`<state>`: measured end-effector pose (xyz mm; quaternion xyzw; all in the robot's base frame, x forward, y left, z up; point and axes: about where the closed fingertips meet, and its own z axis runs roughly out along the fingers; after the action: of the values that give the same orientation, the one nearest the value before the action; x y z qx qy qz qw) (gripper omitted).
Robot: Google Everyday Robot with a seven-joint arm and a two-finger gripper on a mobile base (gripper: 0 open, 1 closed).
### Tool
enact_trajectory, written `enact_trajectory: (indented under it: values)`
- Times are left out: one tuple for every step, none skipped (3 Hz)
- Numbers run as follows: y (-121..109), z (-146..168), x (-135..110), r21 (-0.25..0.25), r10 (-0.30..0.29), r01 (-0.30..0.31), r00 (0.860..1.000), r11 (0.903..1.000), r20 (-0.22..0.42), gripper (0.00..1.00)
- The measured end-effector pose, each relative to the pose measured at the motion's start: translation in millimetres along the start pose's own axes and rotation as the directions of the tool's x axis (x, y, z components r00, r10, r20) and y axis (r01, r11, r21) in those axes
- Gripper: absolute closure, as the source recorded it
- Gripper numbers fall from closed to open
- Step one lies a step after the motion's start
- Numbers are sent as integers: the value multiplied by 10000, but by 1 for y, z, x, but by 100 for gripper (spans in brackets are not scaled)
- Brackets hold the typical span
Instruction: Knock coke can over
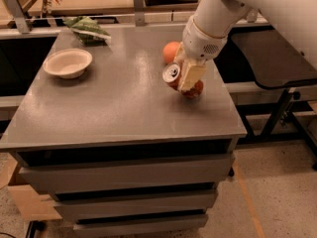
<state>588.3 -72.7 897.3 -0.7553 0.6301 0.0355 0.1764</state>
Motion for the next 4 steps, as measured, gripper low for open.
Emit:
enact_trajectory:
  values:
    - [6, 16, -7, -594, -759, 720, 9949, 9956, -661, 100]
    - [12, 30, -17, -1098, -1299, 1209, 9883, 9866, -794, 100]
    - [12, 32, -19, -1113, -1344, 1252, 9878, 9859, -789, 87]
    - [11, 34, -19, -1090, -1356, 1268, 9877, 9859, -775, 62]
